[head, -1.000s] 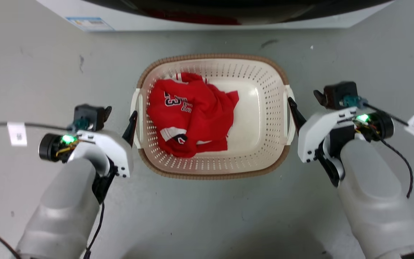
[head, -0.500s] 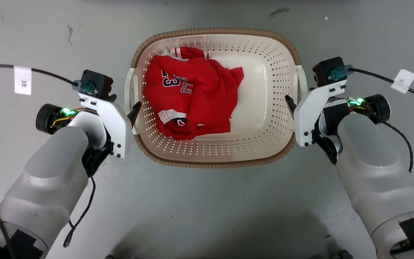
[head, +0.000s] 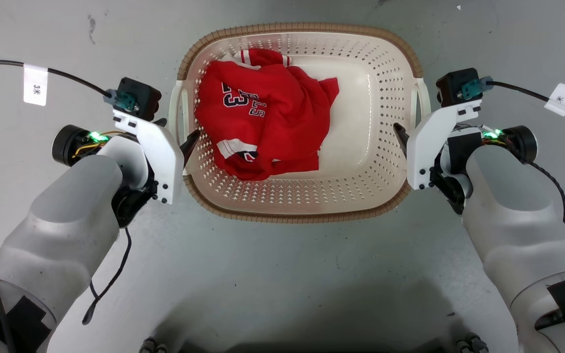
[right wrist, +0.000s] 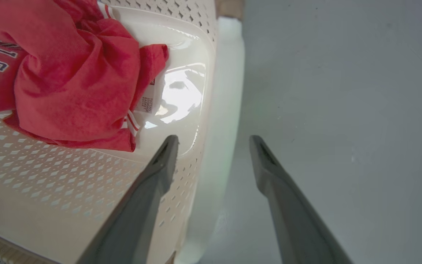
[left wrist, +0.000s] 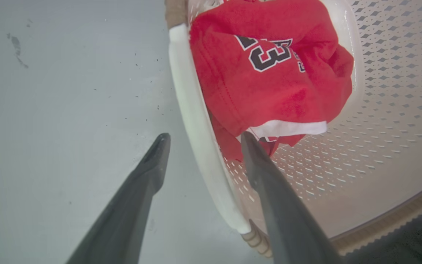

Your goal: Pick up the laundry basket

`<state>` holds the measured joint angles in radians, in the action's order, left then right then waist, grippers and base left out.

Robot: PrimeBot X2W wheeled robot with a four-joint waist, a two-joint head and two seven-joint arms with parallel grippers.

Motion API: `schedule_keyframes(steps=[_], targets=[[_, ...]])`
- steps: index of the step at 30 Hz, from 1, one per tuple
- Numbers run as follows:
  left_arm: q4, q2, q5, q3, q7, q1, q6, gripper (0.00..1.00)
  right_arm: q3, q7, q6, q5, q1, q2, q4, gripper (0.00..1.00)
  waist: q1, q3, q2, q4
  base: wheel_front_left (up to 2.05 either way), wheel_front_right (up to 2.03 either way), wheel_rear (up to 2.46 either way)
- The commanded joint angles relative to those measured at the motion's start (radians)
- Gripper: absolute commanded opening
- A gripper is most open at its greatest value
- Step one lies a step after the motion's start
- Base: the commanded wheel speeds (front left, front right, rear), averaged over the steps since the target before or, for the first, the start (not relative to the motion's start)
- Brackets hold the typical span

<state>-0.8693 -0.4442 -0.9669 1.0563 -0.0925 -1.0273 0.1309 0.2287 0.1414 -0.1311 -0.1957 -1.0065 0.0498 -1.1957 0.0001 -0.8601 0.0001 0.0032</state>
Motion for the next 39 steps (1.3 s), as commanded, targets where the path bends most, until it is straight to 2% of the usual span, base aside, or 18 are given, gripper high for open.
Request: schedule_keyframes(steps=[1,4,5,6,7,16,22,26,39], targets=[[-0.002,-0.002,-0.013,0.014,0.007,-0.013,-0.001,1.00,0.006,-0.003,0.001,-0.009,-0.016,0.001,-0.010,1.00,-0.0001,-0.001,-0.0001,0.001,0.00,0.00,0.00],[-0.011,-0.003,-0.039,0.044,0.014,-0.022,-0.001,1.00,0.018,-0.009,0.001,-0.026,-0.026,0.001,-0.022,1.00,-0.0001,-0.003,-0.0001,0.003,0.00,0.00,0.00],[-0.013,0.000,-0.048,0.057,0.010,-0.021,-0.001,0.83,0.022,-0.010,0.001,-0.029,-0.028,0.001,-0.026,1.00,-0.0001,-0.004,-0.0001,0.003,0.00,0.00,0.00],[-0.012,0.003,-0.058,0.067,0.007,-0.023,-0.001,0.11,0.026,-0.007,0.001,-0.032,-0.028,0.001,-0.030,0.64,-0.0001,-0.004,-0.0001,0.004,0.00,0.00,0.00],[-0.009,0.006,-0.071,0.077,0.005,-0.024,-0.001,0.00,0.029,-0.006,0.001,-0.036,-0.028,0.001,-0.035,0.02,-0.0001,-0.004,-0.0001,0.006,0.00,0.00,0.00],[-0.012,0.002,-0.147,0.141,0.022,-0.049,-0.001,0.00,0.019,-0.027,0.000,-0.003,-0.044,0.003,-0.068,0.00,-0.0001,0.002,-0.0001,0.011,0.00,0.00,0.00],[0.006,-0.010,-0.195,0.183,-0.010,-0.032,-0.001,0.00,0.018,0.013,0.001,0.010,-0.031,0.003,-0.081,0.00,-0.0001,0.064,-0.0001,0.004,0.00,0.00,0.00],[0.014,-0.027,-0.209,0.204,-0.055,-0.004,-0.001,0.00,0.035,0.087,0.001,0.004,-0.007,0.003,-0.087,0.00,-0.0001,0.145,-0.0001,-0.007,0.00,0.00,0.00],[0.043,-0.068,-0.266,0.222,-0.220,0.094,-0.002,0.00,0.173,0.382,0.001,-0.131,0.076,0.008,-0.069,0.00,-0.0001,0.447,-0.0001,-0.038,0.00,0.00,0.00]])
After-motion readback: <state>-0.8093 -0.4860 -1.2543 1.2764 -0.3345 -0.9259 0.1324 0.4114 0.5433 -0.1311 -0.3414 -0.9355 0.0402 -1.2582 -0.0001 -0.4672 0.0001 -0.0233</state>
